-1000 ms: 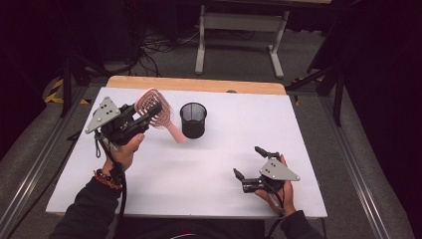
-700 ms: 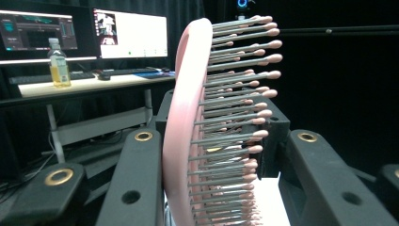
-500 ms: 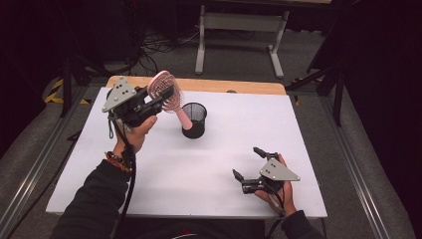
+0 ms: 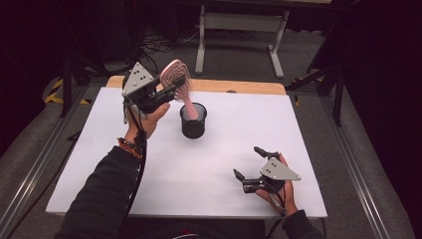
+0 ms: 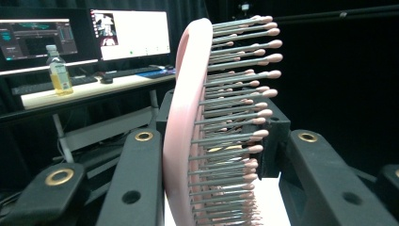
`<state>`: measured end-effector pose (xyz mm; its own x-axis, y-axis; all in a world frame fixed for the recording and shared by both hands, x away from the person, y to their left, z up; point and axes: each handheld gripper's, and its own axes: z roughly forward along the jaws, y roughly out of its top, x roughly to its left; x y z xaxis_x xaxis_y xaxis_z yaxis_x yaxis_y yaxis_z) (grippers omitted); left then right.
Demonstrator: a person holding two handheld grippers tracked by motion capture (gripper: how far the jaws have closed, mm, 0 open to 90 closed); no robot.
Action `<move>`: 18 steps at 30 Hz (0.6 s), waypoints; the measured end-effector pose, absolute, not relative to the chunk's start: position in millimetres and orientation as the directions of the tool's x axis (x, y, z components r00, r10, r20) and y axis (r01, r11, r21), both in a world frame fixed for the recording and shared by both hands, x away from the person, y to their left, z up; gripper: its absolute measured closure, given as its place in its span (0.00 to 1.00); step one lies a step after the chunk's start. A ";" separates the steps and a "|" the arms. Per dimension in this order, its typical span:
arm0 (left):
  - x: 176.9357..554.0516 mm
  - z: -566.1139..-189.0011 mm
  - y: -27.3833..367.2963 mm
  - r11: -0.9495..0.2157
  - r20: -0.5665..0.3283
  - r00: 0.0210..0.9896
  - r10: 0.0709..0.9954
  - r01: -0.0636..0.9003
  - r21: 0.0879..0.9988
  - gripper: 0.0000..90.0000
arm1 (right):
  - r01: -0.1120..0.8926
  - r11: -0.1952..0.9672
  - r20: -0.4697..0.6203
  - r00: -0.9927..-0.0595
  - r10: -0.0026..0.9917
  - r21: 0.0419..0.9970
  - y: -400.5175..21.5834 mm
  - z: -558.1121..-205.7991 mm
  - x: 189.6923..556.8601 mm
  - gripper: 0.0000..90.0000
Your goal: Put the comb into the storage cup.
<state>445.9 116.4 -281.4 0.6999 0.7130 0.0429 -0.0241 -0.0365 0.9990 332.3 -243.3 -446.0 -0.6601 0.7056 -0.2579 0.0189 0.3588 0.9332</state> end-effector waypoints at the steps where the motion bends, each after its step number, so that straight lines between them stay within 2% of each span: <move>1: 448.6 -281.8 115.0 -0.031 0.039 0.700 0.713 -0.023 0.999 0.70 | 0.017 0.359 -0.260 -0.658 0.707 0.933 -243.2 -446.0 332.3 0.04; 10: 468.5 -286.8 103.1 -0.056 0.044 0.693 0.719 -0.004 0.998 0.70 | 0.021 0.361 -0.260 -0.655 0.710 0.932 -243.2 -447.2 332.8 0.04; 14: 474.8 -291.6 99.6 -0.086 0.074 0.682 0.727 -0.016 0.996 0.70 | 0.024 0.364 -0.260 -0.657 0.708 0.931 -243.2 -447.7 333.1 0.04; 18: 481.6 -298.2 96.7 -0.087 0.061 0.680 0.731 0.004 0.996 0.70 | 0.025 0.386 -0.276 -0.656 0.702 0.922 -241.6 -448.9 333.8 0.05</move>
